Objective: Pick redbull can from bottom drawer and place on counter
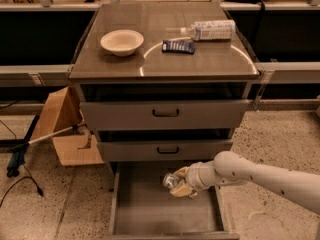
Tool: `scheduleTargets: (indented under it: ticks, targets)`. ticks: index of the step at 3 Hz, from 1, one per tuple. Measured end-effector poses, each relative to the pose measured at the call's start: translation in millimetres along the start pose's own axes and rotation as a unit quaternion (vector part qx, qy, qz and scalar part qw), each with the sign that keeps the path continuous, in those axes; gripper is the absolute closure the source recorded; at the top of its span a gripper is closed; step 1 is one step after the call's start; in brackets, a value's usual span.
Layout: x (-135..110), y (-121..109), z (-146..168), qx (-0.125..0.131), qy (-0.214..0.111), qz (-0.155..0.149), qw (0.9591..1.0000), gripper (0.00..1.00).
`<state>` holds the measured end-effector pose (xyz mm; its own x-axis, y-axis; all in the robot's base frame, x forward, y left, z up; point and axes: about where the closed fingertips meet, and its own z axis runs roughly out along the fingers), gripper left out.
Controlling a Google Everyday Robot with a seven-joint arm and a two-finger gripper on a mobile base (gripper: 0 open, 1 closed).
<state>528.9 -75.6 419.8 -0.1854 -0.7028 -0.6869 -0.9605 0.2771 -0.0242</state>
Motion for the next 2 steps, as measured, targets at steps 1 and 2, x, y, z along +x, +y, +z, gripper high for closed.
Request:
scheduleTargets:
  ticks: [1,2]
  targets:
    - [-34,-7,-28,0.01,-0.03,-0.02,0.9993,1.0]
    - [-73,-12,-60,0.017,-0.065,-0.041,0.9969,1.0]
